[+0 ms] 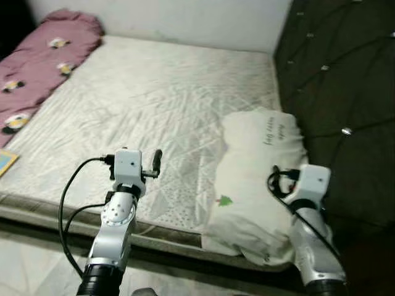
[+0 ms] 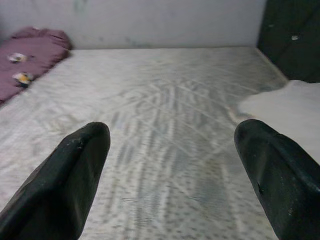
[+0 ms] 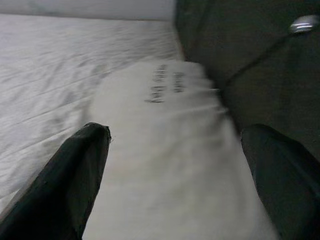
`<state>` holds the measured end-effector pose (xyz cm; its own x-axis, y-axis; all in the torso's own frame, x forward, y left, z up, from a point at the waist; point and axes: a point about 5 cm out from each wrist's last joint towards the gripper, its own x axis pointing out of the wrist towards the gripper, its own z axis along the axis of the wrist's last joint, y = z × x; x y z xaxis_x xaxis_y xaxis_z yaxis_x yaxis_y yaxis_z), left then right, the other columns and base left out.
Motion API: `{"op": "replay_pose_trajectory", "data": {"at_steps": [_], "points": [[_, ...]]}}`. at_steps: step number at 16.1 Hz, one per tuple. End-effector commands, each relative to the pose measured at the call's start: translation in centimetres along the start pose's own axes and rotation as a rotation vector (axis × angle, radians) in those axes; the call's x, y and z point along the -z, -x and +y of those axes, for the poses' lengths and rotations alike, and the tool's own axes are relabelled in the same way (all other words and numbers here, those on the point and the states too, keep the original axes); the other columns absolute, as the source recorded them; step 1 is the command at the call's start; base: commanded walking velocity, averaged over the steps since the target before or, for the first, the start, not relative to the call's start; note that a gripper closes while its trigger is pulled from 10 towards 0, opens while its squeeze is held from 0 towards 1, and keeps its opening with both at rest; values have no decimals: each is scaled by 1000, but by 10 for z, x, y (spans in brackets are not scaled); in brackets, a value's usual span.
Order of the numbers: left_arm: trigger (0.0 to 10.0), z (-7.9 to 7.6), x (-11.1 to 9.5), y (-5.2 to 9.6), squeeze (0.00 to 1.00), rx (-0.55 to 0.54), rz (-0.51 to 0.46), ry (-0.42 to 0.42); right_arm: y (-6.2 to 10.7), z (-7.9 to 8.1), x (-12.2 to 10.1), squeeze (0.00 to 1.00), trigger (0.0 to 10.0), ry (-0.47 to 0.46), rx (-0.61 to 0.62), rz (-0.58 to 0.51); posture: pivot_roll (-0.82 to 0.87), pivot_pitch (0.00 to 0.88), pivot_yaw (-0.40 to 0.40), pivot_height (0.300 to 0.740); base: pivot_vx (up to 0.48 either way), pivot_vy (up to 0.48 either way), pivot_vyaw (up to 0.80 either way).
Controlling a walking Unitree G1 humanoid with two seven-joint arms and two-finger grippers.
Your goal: Clean up the room
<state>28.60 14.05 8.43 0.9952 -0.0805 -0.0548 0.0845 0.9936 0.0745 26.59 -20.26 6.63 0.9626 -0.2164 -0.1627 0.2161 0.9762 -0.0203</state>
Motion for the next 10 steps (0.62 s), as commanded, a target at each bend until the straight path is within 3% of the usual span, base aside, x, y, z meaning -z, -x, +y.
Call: {"op": "replay_pose_trajectory", "data": {"at_steps": [1,4,6,8,10], "points": [[10000,-1,4,2,0,9,13,-16,-3,4,-11,0,10000,0,-10,-42,-101,0,-8,740,0,0,0],[10000,2,7,5,0,-7,12,-11,0,5,-5,0,10000,-5,-21,-17,-87,0,-6,740,0,0,0],[10000,4,9,9,0,-9,26,-6,2,10,-4,0,10000,-15,-37,-16,-73,0,-10,740,0,0,-800],[10000,6,12,14,0,-19,36,-3,4,16,-1,0,10000,-19,-65,-5,-54,0,-24,740,0,384,-800],[10000,5,11,15,0,-25,36,4,3,21,-1,0,10000,-25,-88,-2,-43,0,-34,740,0,480,0]]}}
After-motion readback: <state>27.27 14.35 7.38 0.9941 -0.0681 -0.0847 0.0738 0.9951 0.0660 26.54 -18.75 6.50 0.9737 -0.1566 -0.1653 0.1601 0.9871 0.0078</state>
